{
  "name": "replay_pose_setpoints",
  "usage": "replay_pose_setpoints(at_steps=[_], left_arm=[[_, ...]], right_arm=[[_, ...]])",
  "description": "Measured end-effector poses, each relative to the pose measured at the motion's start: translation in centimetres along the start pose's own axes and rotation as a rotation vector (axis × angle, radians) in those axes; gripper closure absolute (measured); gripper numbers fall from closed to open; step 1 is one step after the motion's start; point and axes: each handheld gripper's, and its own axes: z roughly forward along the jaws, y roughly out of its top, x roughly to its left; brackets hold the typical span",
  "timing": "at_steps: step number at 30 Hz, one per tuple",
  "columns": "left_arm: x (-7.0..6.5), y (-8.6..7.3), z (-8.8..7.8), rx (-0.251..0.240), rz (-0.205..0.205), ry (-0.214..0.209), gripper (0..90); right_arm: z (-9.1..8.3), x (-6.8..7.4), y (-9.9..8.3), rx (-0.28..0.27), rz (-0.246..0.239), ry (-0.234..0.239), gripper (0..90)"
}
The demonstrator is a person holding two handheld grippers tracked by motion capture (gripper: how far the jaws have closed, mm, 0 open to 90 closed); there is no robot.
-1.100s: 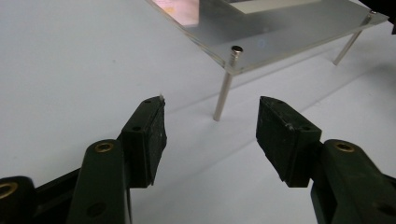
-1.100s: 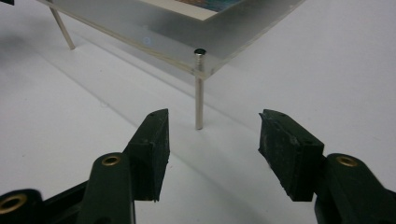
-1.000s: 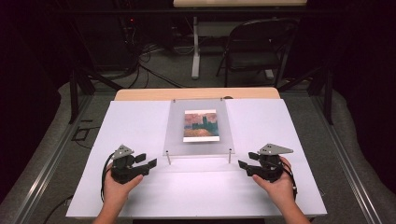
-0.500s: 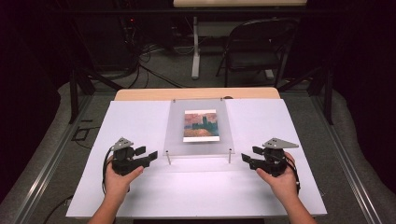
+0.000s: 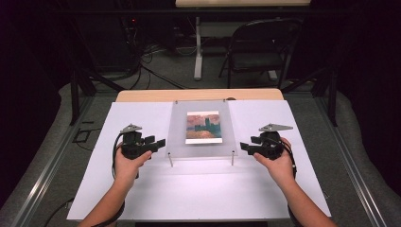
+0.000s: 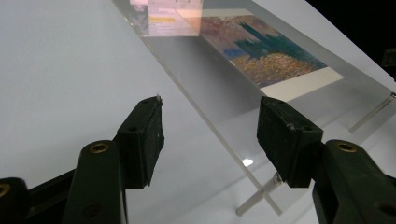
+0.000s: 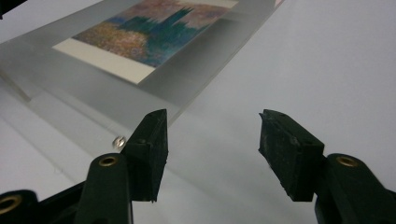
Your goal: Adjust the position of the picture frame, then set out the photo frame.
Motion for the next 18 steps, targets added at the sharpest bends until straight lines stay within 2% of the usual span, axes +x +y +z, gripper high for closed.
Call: replay_pose_setpoints(at_steps=[5,6,9,10,11,12,14,18], left_arm=[[-0.3,1.2,0.6,-0.002,0.013,-0.016,42.8],[-0.5,1.9,1.0,-0.003,0.022,-0.009,42.8],[-0.6,2.5,1.4,-0.007,0.021,-0.009,42.3],[-0.7,3.2,1.9,-0.008,0.014,0.0,41.6],[-0.7,3.2,1.9,-0.008,0.014,0.0,41.6],[-0.6,3.8,2.4,0.003,0.006,0.019,41.5],[-0.5,4.3,3.1,0.017,-0.004,0.024,40.4],[-0.3,4.9,4.1,0.032,-0.018,0.035,40.0]], right_arm=[[0.7,-0.4,1.1,-0.012,0.0,-0.017,40.9],[1.0,-0.5,1.7,0.0,-0.02,-0.023,40.7],[1.7,-0.8,2.5,0.014,-0.036,-0.03,40.3],[1.9,-0.8,2.8,0.016,-0.035,-0.029,40.1],[1.9,-0.8,2.8,0.016,-0.035,-0.029,40.1],[2.3,-0.9,3.4,0.027,-0.038,-0.032,39.4],[2.8,-1.0,4.0,0.041,-0.036,-0.031,39.2],[3.6,-1.2,4.7,0.036,-0.039,-0.035,39.0]])
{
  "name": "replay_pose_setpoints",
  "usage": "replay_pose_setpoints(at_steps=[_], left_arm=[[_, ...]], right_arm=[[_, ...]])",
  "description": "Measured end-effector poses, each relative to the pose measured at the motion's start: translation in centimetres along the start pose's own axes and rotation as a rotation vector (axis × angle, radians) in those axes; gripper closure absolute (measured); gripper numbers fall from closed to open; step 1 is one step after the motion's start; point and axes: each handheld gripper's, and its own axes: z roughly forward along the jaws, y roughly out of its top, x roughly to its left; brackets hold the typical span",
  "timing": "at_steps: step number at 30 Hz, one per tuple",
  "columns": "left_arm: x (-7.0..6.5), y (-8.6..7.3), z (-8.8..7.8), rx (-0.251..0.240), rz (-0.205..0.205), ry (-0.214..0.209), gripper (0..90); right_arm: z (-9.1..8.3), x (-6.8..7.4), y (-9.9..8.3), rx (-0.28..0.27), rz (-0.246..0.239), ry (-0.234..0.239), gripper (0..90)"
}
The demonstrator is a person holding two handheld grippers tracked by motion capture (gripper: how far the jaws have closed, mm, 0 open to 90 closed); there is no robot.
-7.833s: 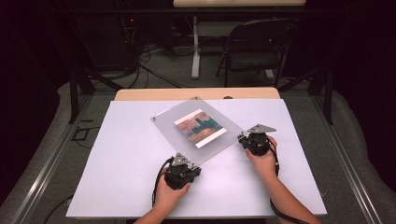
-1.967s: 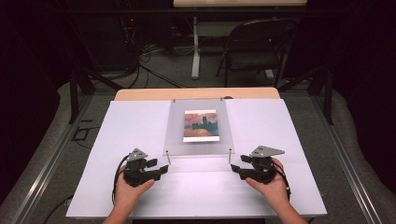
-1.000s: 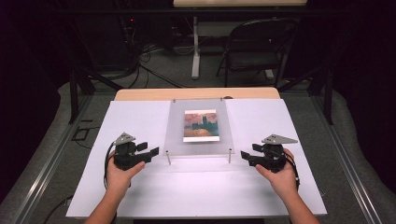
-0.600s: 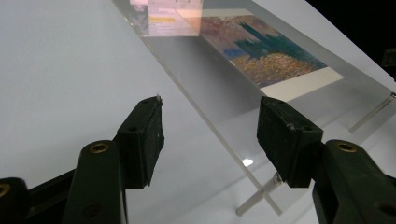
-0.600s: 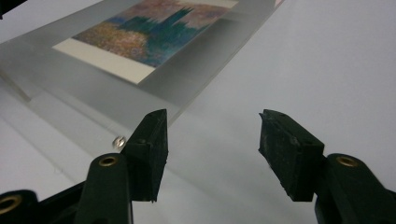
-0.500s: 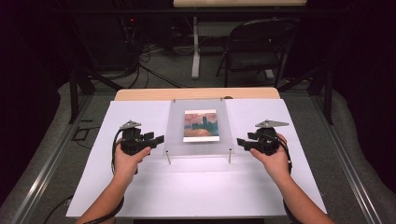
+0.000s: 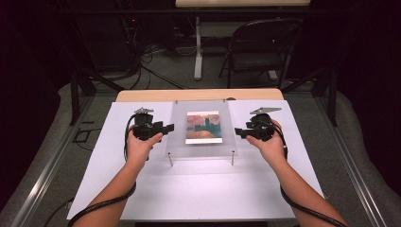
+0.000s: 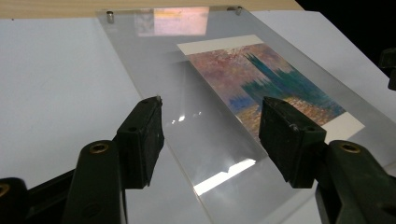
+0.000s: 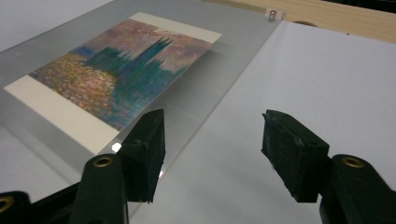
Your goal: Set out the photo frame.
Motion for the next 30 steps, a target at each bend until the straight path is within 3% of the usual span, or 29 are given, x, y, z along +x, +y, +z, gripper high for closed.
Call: replay_pose_setpoints(at_steps=[10,15,22,30], left_arm=[[0.5,2.0,2.6,0.039,-0.03,-0.009,42.7],[0.7,2.7,3.9,0.05,-0.049,0.019,40.2],[1.2,3.2,5.1,0.067,-0.024,0.054,39.5],[2.3,2.9,6.3,0.087,-0.065,0.049,38.6]], right_arm=[[1.8,-0.5,2.3,0.006,-0.004,-0.002,36.9],[3.0,-0.7,3.1,0.008,0.019,-0.002,36.3],[4.8,-1.1,3.7,0.014,0.085,0.024,36.3],[6.8,-1.0,3.5,0.054,0.096,0.031,36.5]])
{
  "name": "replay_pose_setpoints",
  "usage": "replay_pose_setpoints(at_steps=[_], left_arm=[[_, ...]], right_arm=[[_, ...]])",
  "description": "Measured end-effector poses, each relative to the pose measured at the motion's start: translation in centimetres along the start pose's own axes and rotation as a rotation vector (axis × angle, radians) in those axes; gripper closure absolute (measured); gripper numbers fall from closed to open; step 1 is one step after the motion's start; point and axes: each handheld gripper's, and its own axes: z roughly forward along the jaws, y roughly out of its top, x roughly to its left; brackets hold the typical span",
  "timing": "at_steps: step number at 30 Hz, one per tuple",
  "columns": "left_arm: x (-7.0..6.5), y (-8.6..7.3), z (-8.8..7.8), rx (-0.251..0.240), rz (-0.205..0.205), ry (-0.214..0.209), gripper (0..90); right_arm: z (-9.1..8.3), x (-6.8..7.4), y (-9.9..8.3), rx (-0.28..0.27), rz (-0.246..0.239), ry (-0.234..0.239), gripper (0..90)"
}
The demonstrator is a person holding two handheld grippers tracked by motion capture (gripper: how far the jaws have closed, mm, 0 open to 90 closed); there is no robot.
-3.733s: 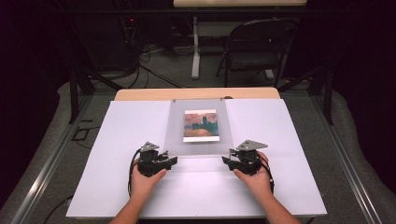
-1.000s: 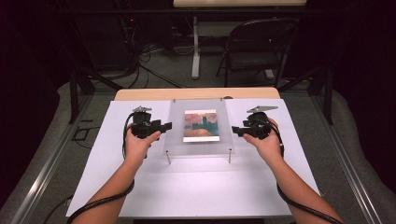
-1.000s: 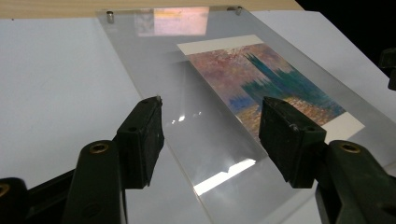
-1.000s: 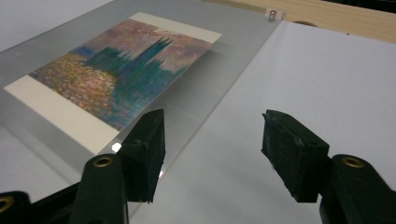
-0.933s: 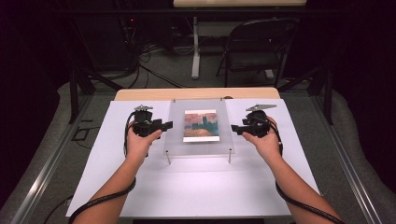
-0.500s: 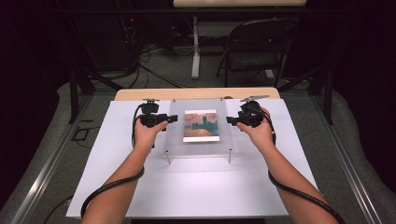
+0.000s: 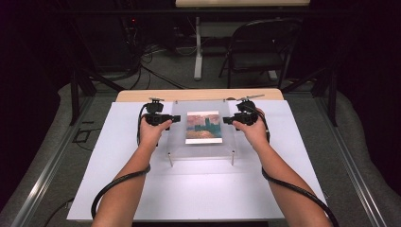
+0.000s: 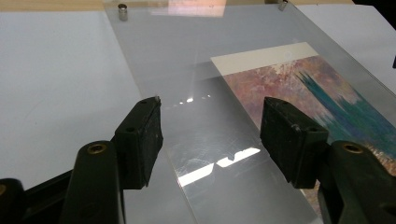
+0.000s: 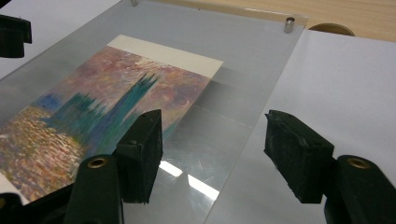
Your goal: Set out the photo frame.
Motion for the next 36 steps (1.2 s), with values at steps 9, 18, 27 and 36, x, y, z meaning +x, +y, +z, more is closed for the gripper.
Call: replay_pose_setpoints(at_steps=[9,18,27,36], left_arm=[[0.3,-0.6,0.9,0.012,-0.015,-0.008,38.4],[0.5,-0.9,1.3,0.027,-0.031,-0.007,36.7],[0.9,-1.2,1.7,0.039,-0.062,-0.029,35.5],[1.1,-1.4,1.9,0.044,-0.095,-0.053,31.8]], right_arm=[[1.0,0.0,-0.2,0.013,0.014,0.01,36.5],[1.5,-0.5,-0.7,0.032,0.055,0.025,36.2],[1.9,-0.6,-0.9,0.035,0.083,0.048,35.5],[2.2,-0.7,-1.1,0.037,0.121,0.072,32.6]])
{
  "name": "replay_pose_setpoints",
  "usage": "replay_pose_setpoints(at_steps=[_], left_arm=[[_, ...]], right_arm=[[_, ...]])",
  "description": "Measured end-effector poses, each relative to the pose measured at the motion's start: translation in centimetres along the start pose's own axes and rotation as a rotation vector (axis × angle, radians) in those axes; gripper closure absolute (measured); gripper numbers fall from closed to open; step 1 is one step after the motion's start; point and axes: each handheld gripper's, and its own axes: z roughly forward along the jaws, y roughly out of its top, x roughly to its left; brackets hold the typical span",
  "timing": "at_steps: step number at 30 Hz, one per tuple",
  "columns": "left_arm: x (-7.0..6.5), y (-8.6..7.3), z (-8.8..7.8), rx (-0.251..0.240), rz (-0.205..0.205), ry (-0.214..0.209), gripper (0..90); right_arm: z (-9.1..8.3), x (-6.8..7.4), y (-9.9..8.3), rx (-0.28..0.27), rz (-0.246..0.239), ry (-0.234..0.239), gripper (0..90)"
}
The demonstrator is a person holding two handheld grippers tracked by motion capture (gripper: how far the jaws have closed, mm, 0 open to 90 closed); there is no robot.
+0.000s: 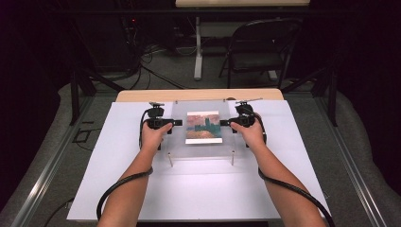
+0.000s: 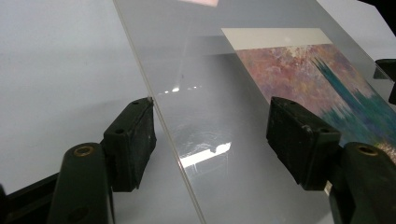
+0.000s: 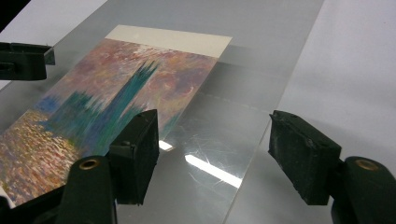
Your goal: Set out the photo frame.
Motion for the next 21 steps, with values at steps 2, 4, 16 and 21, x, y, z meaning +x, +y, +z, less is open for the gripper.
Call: replay_pose_setpoints(at_steps=[2,4,16,21], left_arm=[[0.02,0.01,0.05,0.005,-0.002,-0.005,30.5],[0.06,0.0,0.09,0.008,-0.009,-0.009,29.8],[-0.13,-0.05,0.5,0.019,-0.024,-0.028,25.5],[-0.14,-0.13,0.61,0.026,-0.037,-0.042,24.6]], right_arm=[[0.0,-0.04,-0.01,0.006,0.005,0.005,32.0],[0.07,-0.1,-0.04,0.004,0.014,0.011,31.4],[0.29,-0.32,-0.23,0.008,0.06,0.035,28.2],[0.43,-0.41,-0.23,0.017,0.073,0.052,27.5]])
